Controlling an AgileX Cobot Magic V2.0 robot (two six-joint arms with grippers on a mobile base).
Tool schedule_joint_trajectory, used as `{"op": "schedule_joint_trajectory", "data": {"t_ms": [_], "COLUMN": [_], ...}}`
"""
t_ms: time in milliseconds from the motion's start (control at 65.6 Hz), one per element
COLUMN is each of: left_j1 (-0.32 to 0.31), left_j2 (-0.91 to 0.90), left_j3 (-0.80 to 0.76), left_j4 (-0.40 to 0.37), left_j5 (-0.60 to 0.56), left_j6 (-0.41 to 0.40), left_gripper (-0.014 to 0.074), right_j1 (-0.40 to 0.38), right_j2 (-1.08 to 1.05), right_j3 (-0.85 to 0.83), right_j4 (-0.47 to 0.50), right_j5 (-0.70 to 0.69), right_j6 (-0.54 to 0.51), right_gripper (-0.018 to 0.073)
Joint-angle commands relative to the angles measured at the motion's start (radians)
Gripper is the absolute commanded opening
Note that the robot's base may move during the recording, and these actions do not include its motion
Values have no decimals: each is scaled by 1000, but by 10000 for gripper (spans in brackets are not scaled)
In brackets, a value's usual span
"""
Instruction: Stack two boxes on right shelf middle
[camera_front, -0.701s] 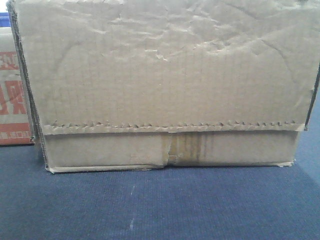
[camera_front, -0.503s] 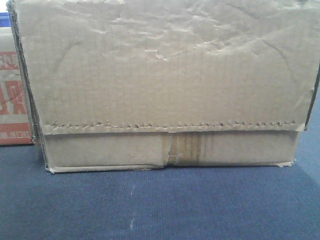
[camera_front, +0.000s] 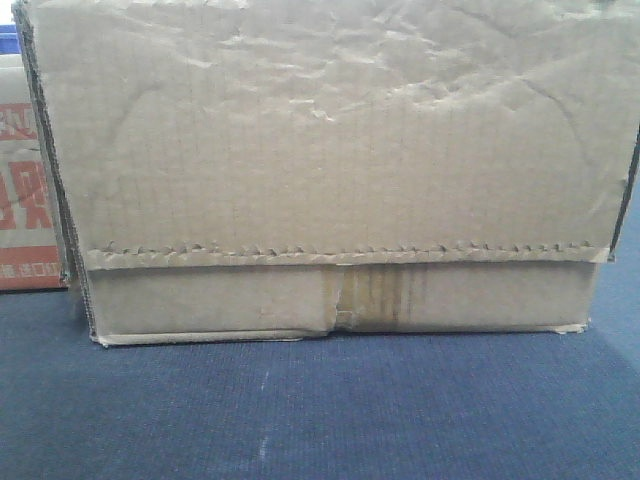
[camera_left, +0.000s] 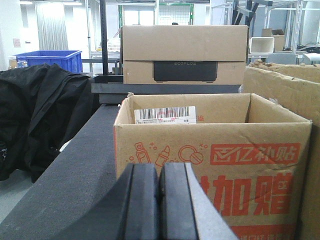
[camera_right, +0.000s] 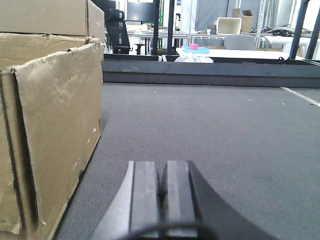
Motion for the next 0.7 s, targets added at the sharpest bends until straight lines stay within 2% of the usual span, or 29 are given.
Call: {"op": "schedule_joint_trajectory", "data": {"t_ms": [0, 152, 213, 305, 366, 564, 686], "left_j1": [4, 4, 4, 4, 4, 4, 4], "left_j2": [-4, -4, -4, -4, -4, 14, 105], "left_j3": [-3, -3, -3, -3, -39, -321, -540], "left_j4": [0, -76, -85, -85, -85, -70, -34], "left_j5": [-23, -25, -42, -142, -153, -20, 159], "left_j6": [-9, -9, -9, -9, -9, -9, -9], "left_gripper": [-111, -111, -111, -111, -111, -111, -111], "right_j1": [-4, -4, -4, -4, -4, -4, -4], "right_j2": [-3, -3, -3, -3, -3, -3, 40], "right_j3": [0, 0, 0, 0, -34, -312, -510], "right_j4": [-2, -2, -2, -2, 0, -3, -12], "right_j5": [-30, -71, -110, -207, -189, -21, 99], "right_j6": [-4, -4, -4, -4, -4, -4, -4], "right_gripper": [-151, -151, -151, -151, -151, -153, -153]}}
